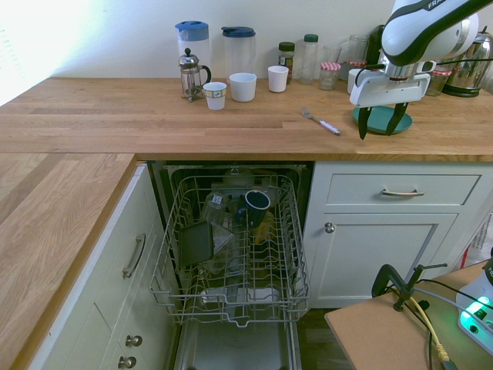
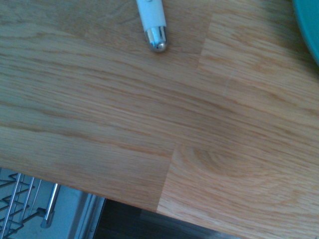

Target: Put the fork in the dishwasher

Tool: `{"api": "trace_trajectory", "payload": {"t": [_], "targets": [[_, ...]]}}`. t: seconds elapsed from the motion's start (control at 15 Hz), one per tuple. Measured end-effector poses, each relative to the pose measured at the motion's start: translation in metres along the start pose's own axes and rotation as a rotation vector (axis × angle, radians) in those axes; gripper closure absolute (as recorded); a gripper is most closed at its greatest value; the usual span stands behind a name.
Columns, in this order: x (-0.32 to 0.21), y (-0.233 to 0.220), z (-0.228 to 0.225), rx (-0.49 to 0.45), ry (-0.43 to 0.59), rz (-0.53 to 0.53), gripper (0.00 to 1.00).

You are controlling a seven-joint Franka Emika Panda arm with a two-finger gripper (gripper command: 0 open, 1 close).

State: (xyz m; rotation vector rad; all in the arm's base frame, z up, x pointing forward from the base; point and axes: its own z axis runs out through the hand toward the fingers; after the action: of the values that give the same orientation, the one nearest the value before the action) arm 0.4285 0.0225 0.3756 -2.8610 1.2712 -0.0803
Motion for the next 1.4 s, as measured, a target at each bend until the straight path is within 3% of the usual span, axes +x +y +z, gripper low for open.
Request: {"api": "trace_trajectory", "payload": {"t": [0.4, 0.87, 1.07, 1.4], "targets": [[0.016, -0.020, -0.018, 0.023, 0.063, -0.033, 0.00], [0.062, -0.101, -0.031, 0.115, 0.175, -0.152, 0.00], [0.066, -0.138, -0.024, 0.155, 0.172, -0.208, 0.00], [0.078, -0.166, 0.006, 0.133, 0.135, -0.216, 0.00]]}}
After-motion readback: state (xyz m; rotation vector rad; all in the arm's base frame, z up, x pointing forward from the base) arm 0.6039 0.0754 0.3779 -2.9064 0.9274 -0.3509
